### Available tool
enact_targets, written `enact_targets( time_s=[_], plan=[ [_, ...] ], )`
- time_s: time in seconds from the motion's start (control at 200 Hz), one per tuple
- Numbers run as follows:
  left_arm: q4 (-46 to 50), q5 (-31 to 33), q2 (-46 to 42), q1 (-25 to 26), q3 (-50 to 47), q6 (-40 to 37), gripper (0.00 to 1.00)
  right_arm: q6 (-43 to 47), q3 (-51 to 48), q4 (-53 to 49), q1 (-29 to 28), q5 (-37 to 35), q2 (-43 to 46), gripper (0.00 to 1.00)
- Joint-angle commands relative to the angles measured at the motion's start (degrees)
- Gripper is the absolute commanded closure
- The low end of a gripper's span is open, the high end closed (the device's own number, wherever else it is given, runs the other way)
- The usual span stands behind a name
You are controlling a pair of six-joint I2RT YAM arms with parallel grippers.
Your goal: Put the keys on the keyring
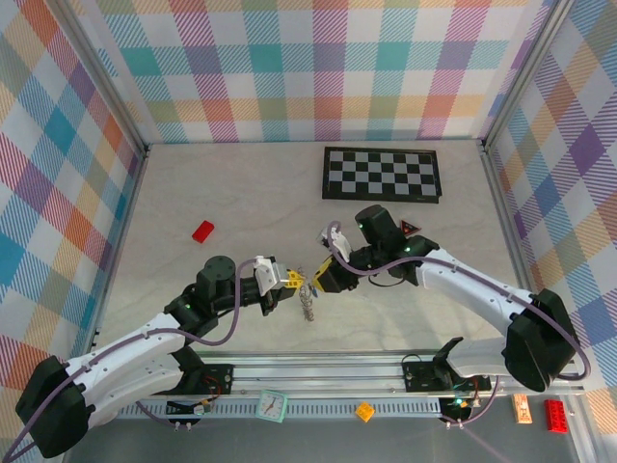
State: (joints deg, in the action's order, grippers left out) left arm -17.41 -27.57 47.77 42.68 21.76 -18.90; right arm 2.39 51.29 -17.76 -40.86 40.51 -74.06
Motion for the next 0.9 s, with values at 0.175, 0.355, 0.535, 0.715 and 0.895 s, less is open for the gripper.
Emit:
enact_targets(
  time_s=[0.175, 0.355, 0.535, 0.715, 0.895],
  plan=[
    [-4.65, -1.78, -1.01, 0.32, -0.49, -0.09, 1.0, 1.03, -0.9, 3.1, 0.04, 4.48, 0.34, 0.72],
    [-4.65, -1.8, -1.12, 0.39, -0.49, 0.0, 1.0, 0.67, -0.88, 3.51, 0.01, 5.85, -0.22, 0.81],
    [-4.87, -1.88, -1.18, 0.39, -0.49, -0.01, 1.0, 0.68, -1.08, 3.51, 0.01, 6.36, -1.03, 0.96],
    [-5.57, -2.13, -1.34, 0.39, -0.49, 0.09, 1.0, -0.56, -1.04, 4.89, 0.07, 7.51, -3.41, 1.0],
    [-6.84, -2.23, -1.45, 0.35, -0.75, 0.7, 1.0, -2.24, -0.55, 6.74, 0.11, 8.62, -5.6, 1.0]
  ],
)
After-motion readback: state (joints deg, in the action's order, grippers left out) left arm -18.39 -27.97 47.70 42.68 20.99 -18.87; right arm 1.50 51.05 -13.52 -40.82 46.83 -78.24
